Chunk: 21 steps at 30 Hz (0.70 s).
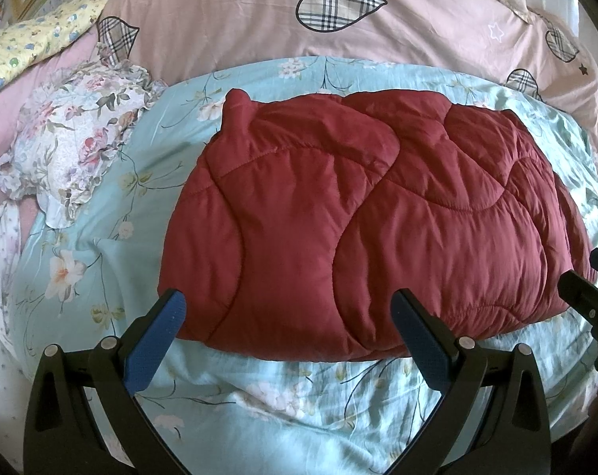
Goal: Fold large clothes
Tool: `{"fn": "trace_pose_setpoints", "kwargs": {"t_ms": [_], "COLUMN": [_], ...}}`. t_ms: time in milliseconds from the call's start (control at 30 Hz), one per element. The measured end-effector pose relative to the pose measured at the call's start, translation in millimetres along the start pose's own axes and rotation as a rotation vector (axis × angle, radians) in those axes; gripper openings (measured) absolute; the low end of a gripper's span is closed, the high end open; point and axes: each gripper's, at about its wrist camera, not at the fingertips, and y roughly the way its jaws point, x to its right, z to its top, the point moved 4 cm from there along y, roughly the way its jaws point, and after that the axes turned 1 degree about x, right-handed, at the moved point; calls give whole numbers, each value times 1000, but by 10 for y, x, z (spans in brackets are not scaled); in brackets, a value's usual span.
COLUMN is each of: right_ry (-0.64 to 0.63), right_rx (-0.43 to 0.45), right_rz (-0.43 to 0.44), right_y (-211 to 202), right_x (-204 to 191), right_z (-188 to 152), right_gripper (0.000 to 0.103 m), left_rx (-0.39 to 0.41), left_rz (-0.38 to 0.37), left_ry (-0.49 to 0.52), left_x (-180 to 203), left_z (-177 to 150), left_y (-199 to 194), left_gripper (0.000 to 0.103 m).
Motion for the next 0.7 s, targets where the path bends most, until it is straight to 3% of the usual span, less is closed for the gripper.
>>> {"fn": "trace_pose_setpoints", "kwargs": {"t_ms": [700], "right_ry": [2], "right_rx": [-8], "right_rz": [10], "right_y": [9], "right_x": [28], "right_z": [31], "right_gripper": [101], "left_rx": [-4], "left_rz": [-21], "left_ry": [-29], "left_x": [-32], "left_z": [62], "left_y": [-11], "left_gripper": [103]}}
